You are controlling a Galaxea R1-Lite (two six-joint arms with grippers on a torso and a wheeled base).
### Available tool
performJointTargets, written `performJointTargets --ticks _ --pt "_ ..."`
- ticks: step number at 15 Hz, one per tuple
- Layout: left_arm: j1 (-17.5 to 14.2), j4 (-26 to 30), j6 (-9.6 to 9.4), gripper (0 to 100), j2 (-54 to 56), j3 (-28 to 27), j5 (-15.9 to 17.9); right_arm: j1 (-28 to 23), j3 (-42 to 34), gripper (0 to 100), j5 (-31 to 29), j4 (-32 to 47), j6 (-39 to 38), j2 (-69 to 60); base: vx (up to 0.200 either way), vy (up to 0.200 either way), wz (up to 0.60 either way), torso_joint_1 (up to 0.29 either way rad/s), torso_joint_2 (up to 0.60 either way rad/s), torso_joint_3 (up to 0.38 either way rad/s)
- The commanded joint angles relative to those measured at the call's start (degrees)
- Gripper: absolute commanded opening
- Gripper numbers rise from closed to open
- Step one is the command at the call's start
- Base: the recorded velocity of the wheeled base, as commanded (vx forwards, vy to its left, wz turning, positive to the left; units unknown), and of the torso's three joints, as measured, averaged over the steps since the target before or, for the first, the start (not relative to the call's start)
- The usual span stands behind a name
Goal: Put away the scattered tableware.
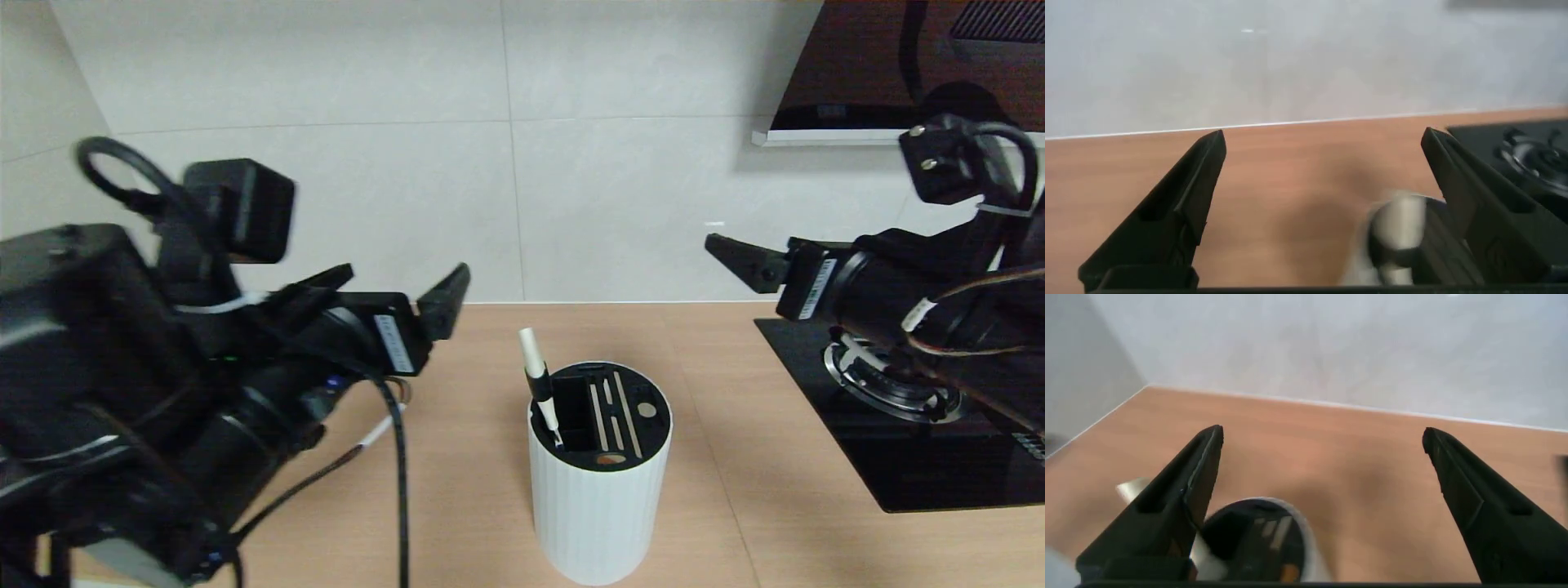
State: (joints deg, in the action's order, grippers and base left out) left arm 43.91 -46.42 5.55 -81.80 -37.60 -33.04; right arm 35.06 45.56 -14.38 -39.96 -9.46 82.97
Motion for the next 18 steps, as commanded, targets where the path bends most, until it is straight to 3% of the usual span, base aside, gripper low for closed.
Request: performJointTargets --ticks 1,3,4,6,7,8,9,11,13,16,18 --pt "-6.91 4.50 1.40 100 15.53 5.34 2.89 -5.18 -4.25 100 -0.03 -0.03 0.14 -7.38 0.000 0.000 0.00 0.000 0.00 0.000" --pt "-10.16 7.93 1.22 100 25.02 8.15 3.07 -12.03 -11.10 100 0.15 0.06 0.23 -16.52 0.000 0.000 0.00 0.000 0.00 0.000" --pt "-13.50 12.23 1.13 100 28.63 8.94 3.07 -13.79 -13.83 100 0.15 0.15 0.41 -21.36 0.000 0.000 0.00 0.000 0.00 0.000" --pt "-15.08 14.87 1.13 100 30.56 9.21 3.07 -14.41 -14.88 100 0.06 0.50 0.67 -23.82 0.000 0.000 0.00 0.000 0.00 0.000" --pt "-20.53 27.35 0.78 100 40.14 9.47 3.15 -17.31 -17.52 100 -0.29 9.46 4.80 -37.27 0.000 0.000 0.00 0.000 0.00 0.000" --pt "-21.59 30.87 -0.01 100 43.04 9.73 3.24 -17.83 -17.34 100 -0.29 13.07 6.12 -41.31 0.000 0.000 0.00 0.000 0.00 0.000" --pt "-24.05 37.28 -3.09 100 51.30 11.05 3.51 -21.35 -16.29 100 -0.20 21.24 9.28 -50.89 0.000 0.000 0.00 0.000 0.00 0.000" --pt "-29.14 38.60 -8.45 100 60.35 13.07 6.85 -28.38 -16.82 100 0.67 27.30 14.12 -61.00 0.000 0.000 0.00 0.000 0.00 0.000" --pt "-33.01 40.45 -13.28 100 66.95 13.69 8.78 -30.58 -17.78 100 2.70 31.70 17.63 -70.05 0.000 0.000 0.00 0.000 0.00 0.000" --pt "-37.41 46.95 -14.16 100 74.86 13.95 9.04 -33.30 -19.36 100 4.37 38.03 19.92 -79.37 0.000 0.000 0.00 0.000 0.00 0.000" --pt "-41.10 47.74 -14.60 100 77.40 16.41 9.31 -34.88 -21.30 100 5.77 38.47 19.83 -82.97 0.000 0.000 0.00 0.000 0.00 0.000"
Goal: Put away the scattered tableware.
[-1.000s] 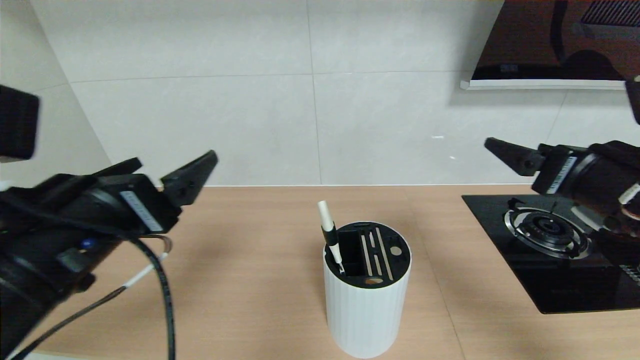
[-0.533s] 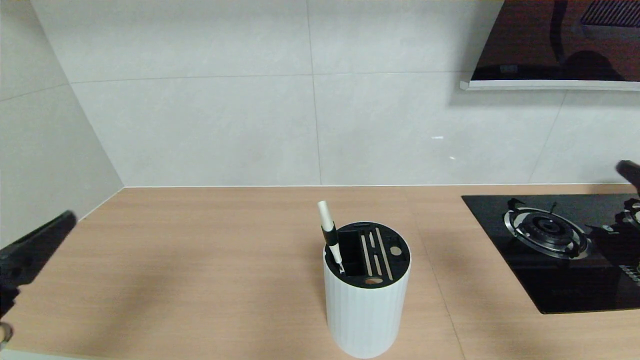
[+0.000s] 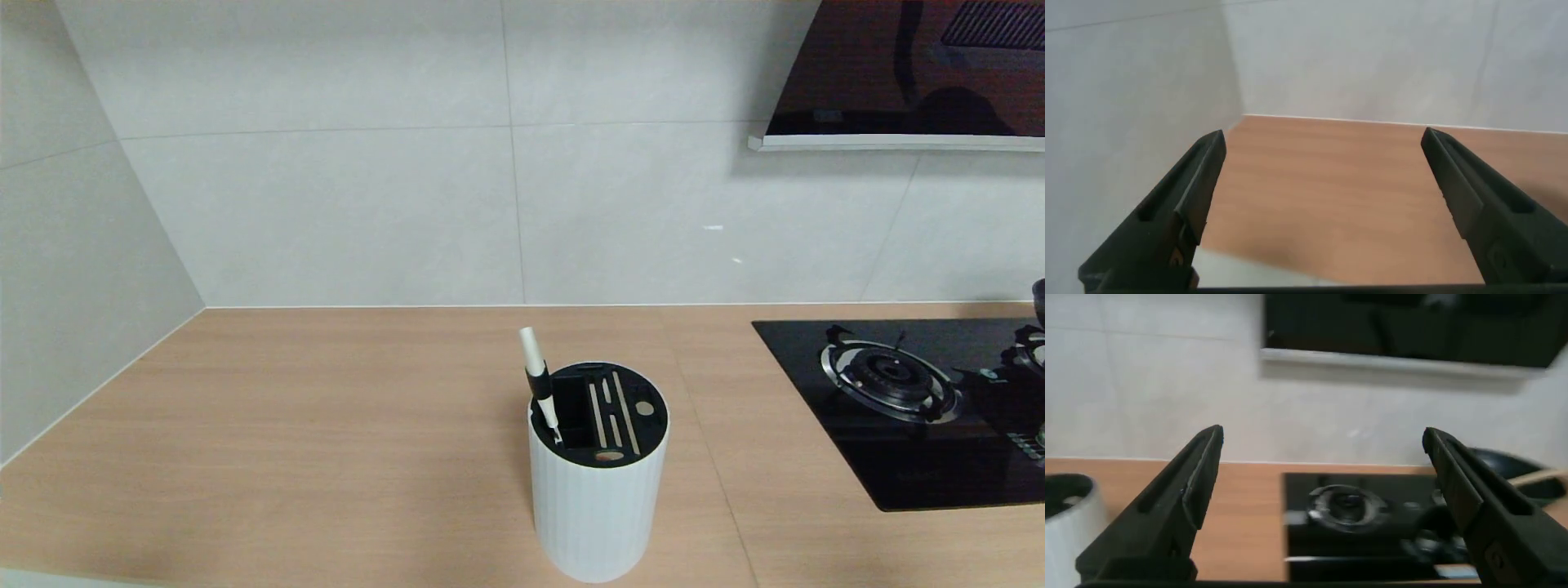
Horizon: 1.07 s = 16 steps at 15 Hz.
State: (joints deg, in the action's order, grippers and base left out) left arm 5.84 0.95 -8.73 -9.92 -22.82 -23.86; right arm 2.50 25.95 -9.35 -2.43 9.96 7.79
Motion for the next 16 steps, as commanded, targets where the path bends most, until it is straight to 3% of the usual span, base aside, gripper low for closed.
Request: performJointTargets --ticks 1,2,5,7,8,9,10,11,12,13,15,16 --pt "-4.78 0.72 -0.68 100 8.25 2.96 1.44 -2.32 -2.84 100 -0.05 0.67 -0.12 -7.79 0.000 0.000 0.00 0.000 0.00 0.000" --pt "-5.58 0.89 -1.82 100 9.92 4.80 3.55 -2.32 -3.72 100 -0.67 0.58 -1.70 -7.79 0.000 0.000 0.00 0.000 0.00 0.000" --pt "-5.58 -7.45 -0.41 100 9.92 16.23 5.49 -2.32 -15.76 100 0.91 0.40 -8.29 -7.79 0.000 0.000 0.00 0.000 0.00 0.000" --pt "-5.58 -10.71 0.20 100 9.92 22.82 10.76 -2.41 -25.95 100 3.81 -2.32 -10.31 -7.79 0.000 0.000 0.00 0.000 0.00 0.000" --pt "-5.58 -8.86 2.93 100 9.92 22.82 12.43 -2.41 -25.95 100 4.69 -0.04 -11.28 -7.79 0.000 0.000 0.00 0.000 0.00 0.000" --pt "-5.58 -7.54 4.16 100 9.92 22.82 13.13 -2.32 -25.78 100 4.87 0.58 -12.24 -7.79 0.000 0.000 0.00 0.000 0.00 0.000" --pt "-5.58 -2.88 4.51 100 9.92 22.82 14.98 -2.41 -25.78 100 5.57 2.25 -12.07 -7.79 0.000 0.000 0.00 0.000 0.00 0.000" --pt "-5.58 -2.27 5.21 100 9.92 22.56 17.00 -2.41 -25.78 100 6.19 2.78 -11.98 -7.79 0.000 0.000 0.00 0.000 0.00 0.000" --pt "-5.58 -1.21 6.36 100 9.84 22.82 23.15 -2.41 -25.78 100 7.24 2.69 -11.45 -7.79 0.000 0.000 0.00 0.000 0.00 0.000" --pt "-5.58 -0.60 6.53 100 9.84 22.73 24.74 -2.32 -25.78 100 7.86 2.60 -11.10 -7.79 0.000 0.000 0.00 0.000 0.00 0.000" --pt "-5.58 -0.69 6.79 100 9.84 22.73 24.56 -2.32 -25.78 100 7.94 2.60 -11.19 -7.79 0.000 0.000 0.00 0.000 0.00 0.000" --pt "-5.58 -0.78 7.85 100 9.92 22.73 24.47 -2.41 -25.78 100 7.94 2.60 -11.19 -7.79 0.000 0.000 0.00 0.000 0.00 0.000"
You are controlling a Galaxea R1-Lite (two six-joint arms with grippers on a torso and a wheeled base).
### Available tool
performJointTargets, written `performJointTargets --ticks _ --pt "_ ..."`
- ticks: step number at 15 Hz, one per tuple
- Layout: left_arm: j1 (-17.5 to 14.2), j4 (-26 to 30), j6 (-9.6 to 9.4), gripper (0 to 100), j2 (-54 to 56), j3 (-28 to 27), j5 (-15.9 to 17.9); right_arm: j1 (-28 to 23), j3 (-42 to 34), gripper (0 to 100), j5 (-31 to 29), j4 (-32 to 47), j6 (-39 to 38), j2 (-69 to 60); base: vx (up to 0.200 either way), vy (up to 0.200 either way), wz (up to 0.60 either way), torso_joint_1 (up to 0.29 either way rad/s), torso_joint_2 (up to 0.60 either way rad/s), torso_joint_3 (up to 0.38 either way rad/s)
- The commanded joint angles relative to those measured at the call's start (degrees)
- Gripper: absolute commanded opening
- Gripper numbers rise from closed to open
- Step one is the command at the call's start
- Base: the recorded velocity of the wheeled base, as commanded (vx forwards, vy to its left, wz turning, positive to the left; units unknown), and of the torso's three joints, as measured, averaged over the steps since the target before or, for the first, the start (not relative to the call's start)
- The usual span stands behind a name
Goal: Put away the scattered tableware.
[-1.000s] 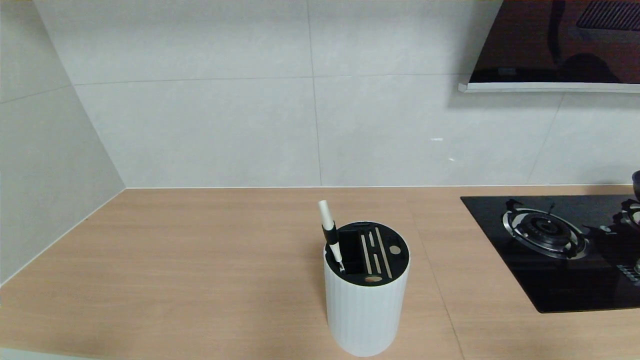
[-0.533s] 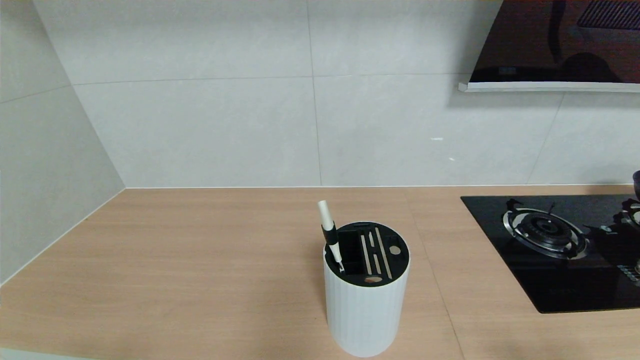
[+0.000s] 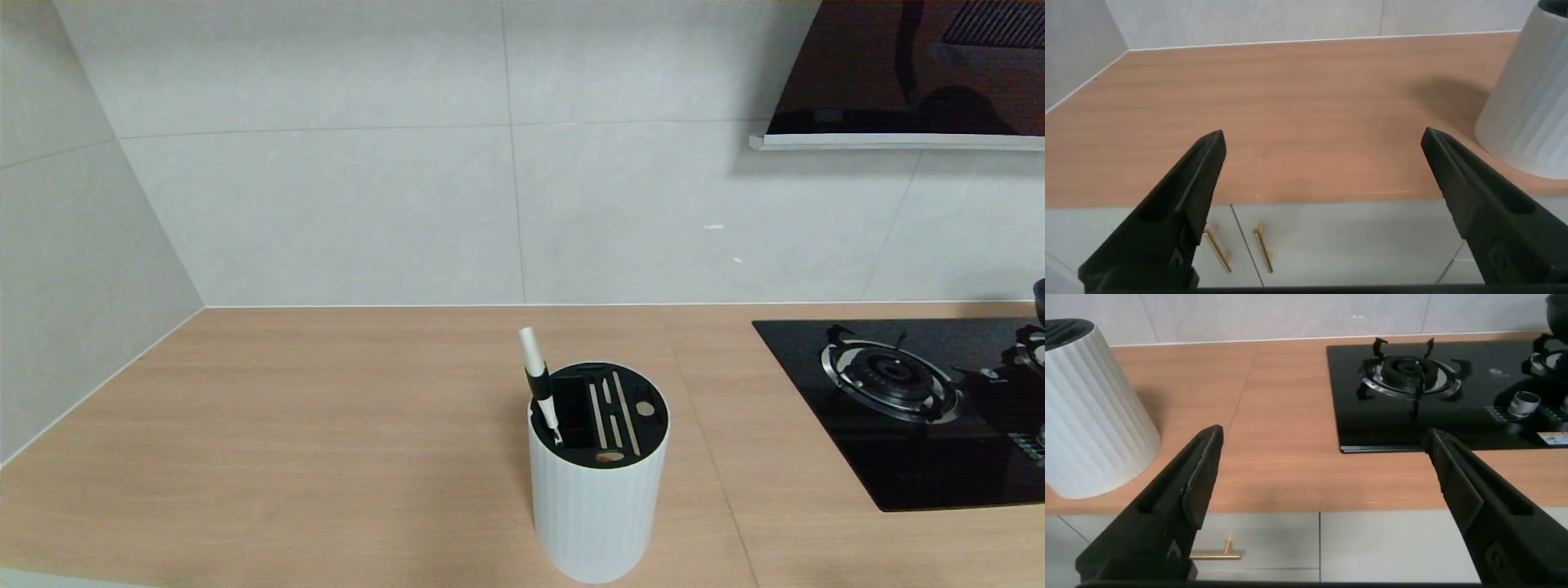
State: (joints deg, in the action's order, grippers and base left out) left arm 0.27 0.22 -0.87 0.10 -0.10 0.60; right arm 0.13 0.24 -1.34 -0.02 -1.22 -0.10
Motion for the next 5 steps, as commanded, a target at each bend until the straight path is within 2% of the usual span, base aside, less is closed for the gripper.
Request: performJointTargets --ticks 1,5 --pt "0.00 -0.04 0.34 100 -0.10 0.01 0.02 0.04 -0.07 100 0.02 0.20 -0.01 0.10 0.000 0.000 0.00 0.000 0.00 0.000" --pt "0.00 -0.04 0.43 100 -0.10 0.01 0.02 -0.05 -0.07 100 0.02 0.20 -0.10 0.10 0.000 0.000 0.00 0.000 0.00 0.000"
